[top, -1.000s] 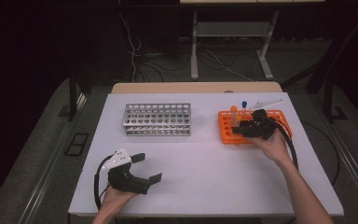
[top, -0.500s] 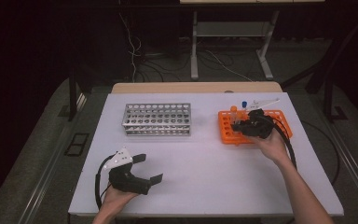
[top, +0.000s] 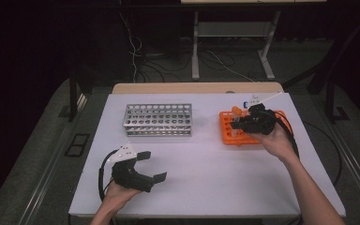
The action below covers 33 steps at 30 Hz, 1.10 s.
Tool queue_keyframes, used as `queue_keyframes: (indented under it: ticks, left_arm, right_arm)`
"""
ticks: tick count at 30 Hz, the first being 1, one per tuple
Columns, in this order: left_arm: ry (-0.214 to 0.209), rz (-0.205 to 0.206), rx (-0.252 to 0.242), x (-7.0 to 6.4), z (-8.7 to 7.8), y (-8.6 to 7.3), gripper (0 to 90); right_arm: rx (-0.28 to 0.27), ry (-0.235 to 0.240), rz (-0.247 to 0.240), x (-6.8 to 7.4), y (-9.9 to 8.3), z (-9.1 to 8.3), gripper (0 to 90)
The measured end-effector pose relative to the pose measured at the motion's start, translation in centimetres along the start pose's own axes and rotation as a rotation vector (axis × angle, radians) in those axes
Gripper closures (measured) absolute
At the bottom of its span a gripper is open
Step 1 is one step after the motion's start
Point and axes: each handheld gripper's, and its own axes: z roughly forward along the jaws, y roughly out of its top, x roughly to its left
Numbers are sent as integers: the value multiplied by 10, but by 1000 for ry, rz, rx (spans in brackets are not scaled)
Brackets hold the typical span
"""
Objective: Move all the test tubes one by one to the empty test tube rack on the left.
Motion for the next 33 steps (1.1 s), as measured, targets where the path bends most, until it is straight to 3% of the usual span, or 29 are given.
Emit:
queue_keyframes:
  ticks: [6,19,33]
  left_arm:
    - [-25,23,12,0,3,20,0]
    - [-33,65,53,5,9,57,0]
    - [-69,142,97,4,29,100,0]
  right_arm:
    - [9,59,-34,14,13,-7,739]
    - [21,123,-93,36,28,-13,739]
    - [57,202,-169,59,42,-6,739]
